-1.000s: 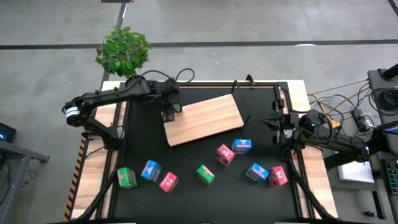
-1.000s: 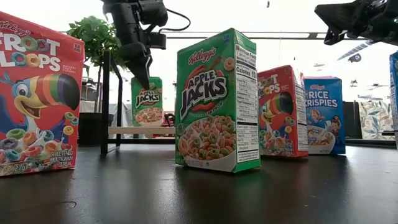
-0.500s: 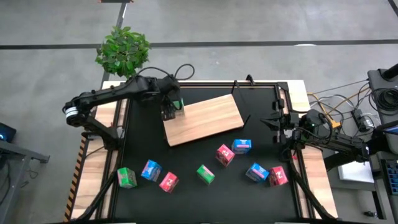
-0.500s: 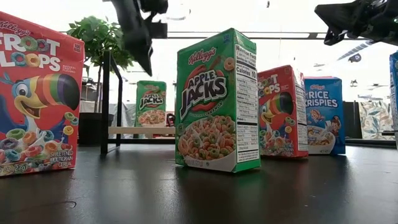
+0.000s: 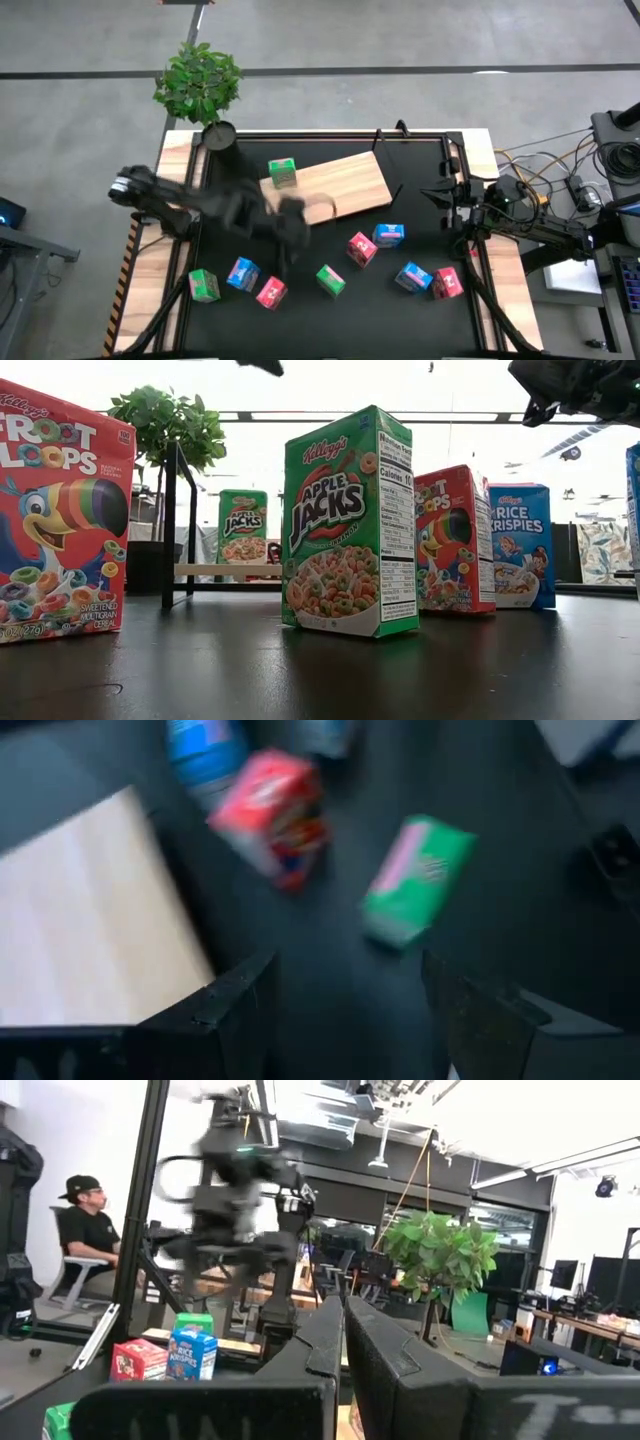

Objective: Stack cereal on shelf
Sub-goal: Put the right green cereal box on the shelf

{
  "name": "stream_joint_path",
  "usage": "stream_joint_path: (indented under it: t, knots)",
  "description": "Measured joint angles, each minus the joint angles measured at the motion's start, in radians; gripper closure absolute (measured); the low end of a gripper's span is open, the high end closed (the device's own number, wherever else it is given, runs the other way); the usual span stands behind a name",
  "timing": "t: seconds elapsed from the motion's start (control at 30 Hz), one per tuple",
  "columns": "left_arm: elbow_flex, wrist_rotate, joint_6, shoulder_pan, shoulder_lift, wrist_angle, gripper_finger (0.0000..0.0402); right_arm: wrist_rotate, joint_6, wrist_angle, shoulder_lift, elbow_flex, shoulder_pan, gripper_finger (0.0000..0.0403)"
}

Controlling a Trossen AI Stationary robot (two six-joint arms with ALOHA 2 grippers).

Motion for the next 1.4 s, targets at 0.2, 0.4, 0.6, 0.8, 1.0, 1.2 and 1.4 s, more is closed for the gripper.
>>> stream_joint_path:
  t: [0.2, 0.4, 0.6, 0.8, 1.0, 1.2, 1.4]
  knots:
    - [0.000, -0.031, 0.051, -0.056, 0.136, 0.098, 0.0176, 0.000, 0.051, 0.000, 0.000, 0.000, 0.000, 0.0394]
    - [0.000, -0.020, 0.063, -0.055, 0.210, 0.156, 0.0176, 0.000, 0.062, -0.001, 0.000, 0.000, 0.000, 0.0394]
    - [0.000, 0.020, 0.060, -0.055, 0.217, 0.186, 0.0175, 0.000, 0.060, -0.004, 0.000, 0.000, 0.000, 0.0394]
    - [-0.007, 0.063, 0.062, -0.051, 0.239, 0.207, 0.0151, 0.000, 0.060, -0.004, 0.000, 0.000, 0.000, 0.0394]
    - [-0.009, 0.083, 0.108, -0.043, 0.273, 0.233, 0.0140, 0.000, 0.060, -0.004, 0.000, 0.000, 0.000, 0.0394]
    - [-0.020, 0.089, 0.130, -0.034, 0.276, 0.253, 0.0158, 0.000, 0.060, -0.008, 0.000, 0.000, 0.000, 0.0394]
    - [-0.074, 0.158, 0.122, -0.010, 0.277, 0.319, 0.0178, 0.000, 0.059, -0.008, 0.000, 0.000, 0.000, 0.0394]
